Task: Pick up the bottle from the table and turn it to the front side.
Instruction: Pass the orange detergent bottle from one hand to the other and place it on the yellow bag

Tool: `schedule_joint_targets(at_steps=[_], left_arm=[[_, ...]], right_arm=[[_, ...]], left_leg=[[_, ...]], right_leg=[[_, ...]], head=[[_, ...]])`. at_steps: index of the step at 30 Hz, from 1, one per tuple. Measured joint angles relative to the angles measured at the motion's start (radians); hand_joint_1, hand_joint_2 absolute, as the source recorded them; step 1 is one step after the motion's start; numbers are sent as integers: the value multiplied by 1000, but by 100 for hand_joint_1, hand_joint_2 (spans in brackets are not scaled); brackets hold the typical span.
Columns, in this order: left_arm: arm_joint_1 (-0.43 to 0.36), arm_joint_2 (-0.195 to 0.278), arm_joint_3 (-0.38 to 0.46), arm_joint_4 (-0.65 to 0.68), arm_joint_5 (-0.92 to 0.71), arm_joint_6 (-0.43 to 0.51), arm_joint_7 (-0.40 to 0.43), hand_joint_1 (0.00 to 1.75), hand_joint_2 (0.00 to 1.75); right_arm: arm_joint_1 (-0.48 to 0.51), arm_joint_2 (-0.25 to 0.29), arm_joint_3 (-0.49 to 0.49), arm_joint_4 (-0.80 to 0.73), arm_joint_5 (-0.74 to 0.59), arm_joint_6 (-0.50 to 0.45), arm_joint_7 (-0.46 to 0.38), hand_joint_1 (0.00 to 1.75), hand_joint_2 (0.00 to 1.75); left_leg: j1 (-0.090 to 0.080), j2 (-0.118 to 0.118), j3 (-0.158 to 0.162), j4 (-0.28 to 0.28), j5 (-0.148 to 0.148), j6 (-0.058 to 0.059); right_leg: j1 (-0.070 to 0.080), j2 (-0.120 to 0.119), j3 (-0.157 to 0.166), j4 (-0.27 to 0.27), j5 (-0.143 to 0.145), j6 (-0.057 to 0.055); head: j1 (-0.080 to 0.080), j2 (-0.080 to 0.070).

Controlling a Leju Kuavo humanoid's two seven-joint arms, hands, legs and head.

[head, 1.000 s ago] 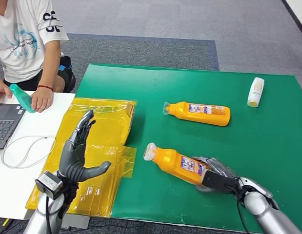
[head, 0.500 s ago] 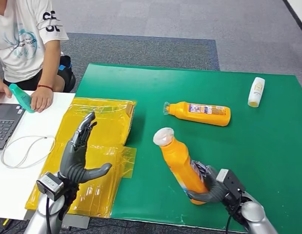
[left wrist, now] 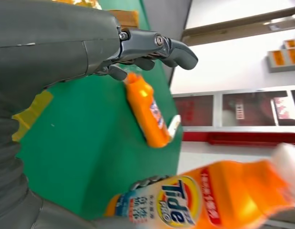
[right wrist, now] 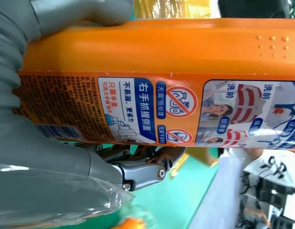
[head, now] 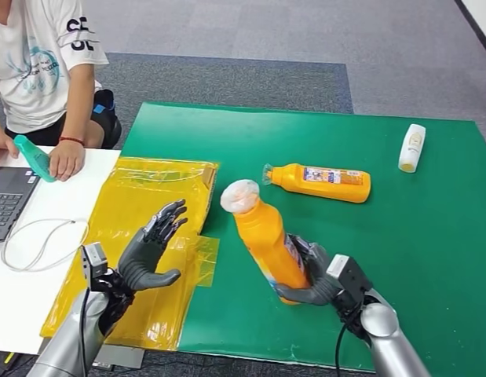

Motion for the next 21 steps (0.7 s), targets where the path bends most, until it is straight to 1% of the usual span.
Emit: schedule_joint_targets(at_steps=[5,9,13,16,21], left_arm=[[-31,2,-14,67,-10,11,0,0,175],[-36,3,-30,75,-29,37,-2,0,175],[-36,3,-43,73,-24,36,9,0,175],[-41,3,-57,71,3,-3,10,0,175],[-72,8,-100,69,50,-121,-1,0,175]], right_arm=[[-13,24,35,-11,37,-36,-2,175,175],[-15,42,62,-27,112,-99,1,175,175],[-15,65,97,-34,202,-170,14,175,175],[-18,80,120,-34,235,-193,21,175,175],[-39,99,151,-25,258,-210,23,175,175]], left_leg=[[0,0,0,0,0,0],[0,0,-1,0,-1,0],[0,0,-1,0,-1,0],[0,0,-1,0,0,0],[0,0,-1,0,0,0]], right_leg=[[0,0,0,0,-1,1],[0,0,0,0,-1,1],[0,0,0,0,-1,0],[0,0,0,0,-1,0],[0,0,0,0,-1,0]], head=[[0,0],[0,0],[0,0],[0,0],[0,0]])
